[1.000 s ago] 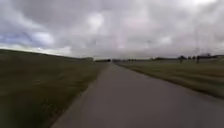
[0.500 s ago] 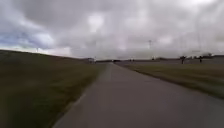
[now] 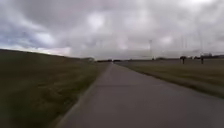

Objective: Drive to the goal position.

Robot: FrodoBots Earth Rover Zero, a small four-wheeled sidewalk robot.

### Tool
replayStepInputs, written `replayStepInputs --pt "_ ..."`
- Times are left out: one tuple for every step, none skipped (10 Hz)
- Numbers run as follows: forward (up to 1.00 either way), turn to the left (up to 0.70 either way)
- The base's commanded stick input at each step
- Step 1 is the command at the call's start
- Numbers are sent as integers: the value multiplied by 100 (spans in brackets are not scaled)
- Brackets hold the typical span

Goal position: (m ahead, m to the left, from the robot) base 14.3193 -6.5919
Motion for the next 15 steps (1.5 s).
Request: replayStepInputs --pt "100 0" --pt "100 0" --pt "100 0" --pt "100 0" --pt "100 0" --pt "100 0" --pt "100 0" --pt "100 0" --pt "100 0" --pt "100 0" --pt "100 0" --pt "100 0" --pt "100 0" --pt "100 0" --pt "100 0"
